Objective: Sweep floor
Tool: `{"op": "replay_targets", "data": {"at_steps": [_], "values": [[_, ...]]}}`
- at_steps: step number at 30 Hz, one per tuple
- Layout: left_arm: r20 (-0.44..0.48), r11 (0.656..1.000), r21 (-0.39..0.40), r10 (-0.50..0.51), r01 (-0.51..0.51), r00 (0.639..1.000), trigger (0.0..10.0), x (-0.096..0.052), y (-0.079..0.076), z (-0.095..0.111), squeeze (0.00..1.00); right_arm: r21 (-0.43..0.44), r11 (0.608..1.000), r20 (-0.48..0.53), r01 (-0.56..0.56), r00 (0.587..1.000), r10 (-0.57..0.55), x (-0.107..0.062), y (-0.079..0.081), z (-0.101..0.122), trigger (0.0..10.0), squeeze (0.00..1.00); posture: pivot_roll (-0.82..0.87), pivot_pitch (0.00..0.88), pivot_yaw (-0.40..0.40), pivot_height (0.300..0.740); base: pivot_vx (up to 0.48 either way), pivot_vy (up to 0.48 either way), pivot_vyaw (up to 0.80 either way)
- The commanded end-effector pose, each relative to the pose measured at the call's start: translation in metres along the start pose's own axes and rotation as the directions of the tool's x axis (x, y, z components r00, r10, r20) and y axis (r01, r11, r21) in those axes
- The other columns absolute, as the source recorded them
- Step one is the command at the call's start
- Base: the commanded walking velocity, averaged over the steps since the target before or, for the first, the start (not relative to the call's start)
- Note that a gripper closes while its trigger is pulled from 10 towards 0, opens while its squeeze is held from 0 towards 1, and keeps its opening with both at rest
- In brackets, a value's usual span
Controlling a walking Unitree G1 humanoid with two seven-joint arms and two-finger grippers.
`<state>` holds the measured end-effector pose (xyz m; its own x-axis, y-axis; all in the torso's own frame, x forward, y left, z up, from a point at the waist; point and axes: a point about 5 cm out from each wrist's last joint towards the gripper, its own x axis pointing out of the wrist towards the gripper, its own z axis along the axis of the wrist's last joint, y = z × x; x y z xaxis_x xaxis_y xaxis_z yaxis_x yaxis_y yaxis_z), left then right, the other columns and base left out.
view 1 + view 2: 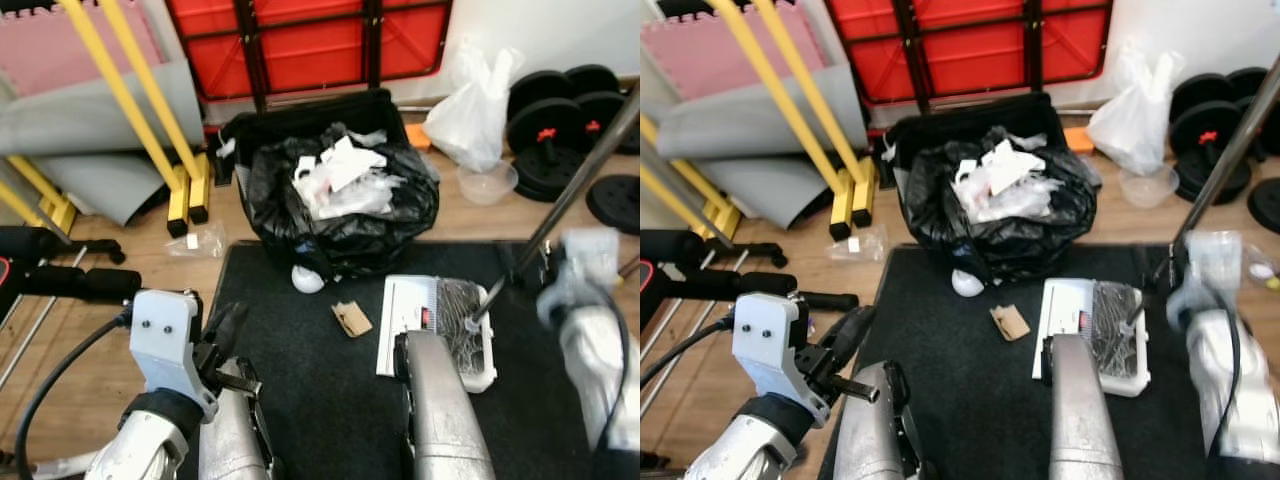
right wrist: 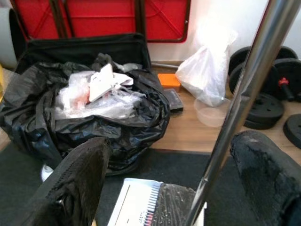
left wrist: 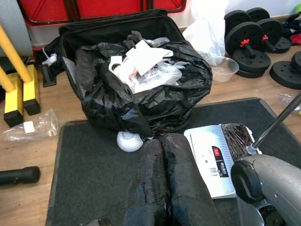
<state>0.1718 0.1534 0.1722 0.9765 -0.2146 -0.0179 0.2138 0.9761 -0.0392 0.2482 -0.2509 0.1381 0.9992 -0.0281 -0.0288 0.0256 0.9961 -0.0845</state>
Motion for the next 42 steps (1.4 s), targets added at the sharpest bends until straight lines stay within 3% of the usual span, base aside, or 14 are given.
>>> {"op": "replay_targets", "data": {"at_steps": [1, 4, 6, 8, 9, 10, 11, 13, 15, 20, 24, 31, 42], "values": [[-0.021, 0.999, 0.003, -0.048, 0.049, 0.999, 10.0, -0.001, -0.002, -0.005, 0.00, 0.016, 0.999, 0.017, -0.032, 0.999, 0.031, -0.002, 0.007, 0.006, 10.0, 0.00, -0.06, 0.139, 0.030, 0.455, 0.000, 0.000, 0.00], [-0.015, 0.999, 0.000, -0.044, 0.044, 0.999, 10.0, 0.001, -0.002, -0.005, 0.00, 0.019, 0.997, 0.018, -0.074, 0.997, 0.073, -0.007, 0.013, 0.008, 10.0, 0.00, -0.07, 0.132, 0.028, 0.455, 0.000, 0.000, 0.00], [-0.008, 1.000, -0.009, -0.025, 0.025, 1.000, 10.0, 0.001, -0.005, -0.008, 0.00, 0.067, 0.979, 0.028, -0.192, 0.981, 0.191, -0.013, 0.029, 0.011, 10.0, 0.00, -0.08, 0.112, 0.011, 0.465, 0.000, 0.000, 0.00], [-0.008, 1.000, -0.009, -0.025, 0.025, 1.000, 10.0, 0.001, -0.005, -0.008, 0.00, 0.067, 0.979, 0.028, -0.192, 0.981, 0.191, -0.013, 0.029, 0.011, 10.0, 0.00, -0.08, 0.112, 0.011, 0.465, 0.000, 0.000, 0.00], [-0.009, 1.000, -0.005, -0.008, 0.008, 1.000, 10.0, -0.002, -0.008, -0.010, 0.00, 0.090, 0.954, 0.027, -0.287, 0.958, 0.286, -0.019, 0.047, 0.010, 10.0, 0.00, -0.08, 0.103, -0.002, 0.470, 0.000, 0.000, 0.00], [-0.009, 1.000, -0.005, -0.008, 0.008, 1.000, 10.0, -0.002, -0.008, -0.010, 0.00, 0.090, 0.954, 0.027, -0.287, 0.958, 0.286, -0.019, 0.047, 0.010, 10.0, 0.00, -0.08, 0.103, -0.002, 0.470, 0.000, 0.000, 0.00], [-0.015, 1.000, -0.001, 0.015, -0.015, 1.000, 10.0, -0.006, -0.015, -0.016, 0.00, 0.084, 0.914, 0.020, -0.397, 0.918, 0.396, -0.028, 0.069, 0.006, 10.0, 0.00, -0.07, 0.087, -0.019, 0.475, 0.000, 0.000, 0.00], [-0.015, 1.000, -0.001, 0.015, -0.015, 1.000, 10.0, -0.006, -0.015, -0.016, 0.00, 0.084, 0.914, 0.020, -0.397, 0.918, 0.396, -0.028, 0.069, 0.006, 10.0, 0.00, -0.07, 0.087, -0.019, 0.475, 0.000, 0.000, 0.00], [-0.018, 0.998, -0.007, 0.067, -0.067, 0.998, 10.0, -0.010, -0.022, -0.024, 0.00, 0.073, 0.867, 0.005, -0.493, 0.869, 0.494, -0.038, 0.090, 0.002, 10.0, 0.00, -0.06, 0.057, -0.046, 0.485, 0.000, 0.000, 0.00], [-0.026, 0.994, -0.007, 0.113, -0.113, 0.993, 10.0, -0.012, -0.023, -0.032, 0.00, 0.068, 0.863, -0.003, -0.500, 0.865, 0.501, -0.038, 0.091, 0.001, 10.0, 0.00, -0.06, 0.039, -0.052, 0.495, 0.000, 0.000, 0.00], [-0.027, 0.989, 0.037, 0.147, -0.146, 0.989, 10.0, -0.009, -0.022, -0.038, 0.00, 0.073, 0.872, -0.019, -0.485, 0.873, 0.487, -0.044, 0.084, 0.000, 10.0, 0.00, -0.07, 0.000, -0.048, 0.510, 0.000, 0.000, 0.00], [-0.026, 0.987, 0.048, 0.158, -0.156, 0.987, 10.0, -0.005, -0.022, -0.042, 0.00, 0.057, 0.869, -0.041, -0.491, 0.869, 0.493, -0.046, 0.080, -0.004, 10.0, 0.00, -0.08, 0.000, -0.054, 0.525, 0.000, 0.000, 0.00], [-0.017, 0.990, 0.022, 0.140, -0.139, 0.990, 10.0, 0.005, -0.022, -0.049, 0.00, 0.057, 0.860, -0.035, -0.507, 0.860, 0.510, -0.038, 0.086, -0.007, 10.0, 0.00, -0.09, 0.000, -0.039, 0.550, 0.000, 0.000, 0.00]]}}
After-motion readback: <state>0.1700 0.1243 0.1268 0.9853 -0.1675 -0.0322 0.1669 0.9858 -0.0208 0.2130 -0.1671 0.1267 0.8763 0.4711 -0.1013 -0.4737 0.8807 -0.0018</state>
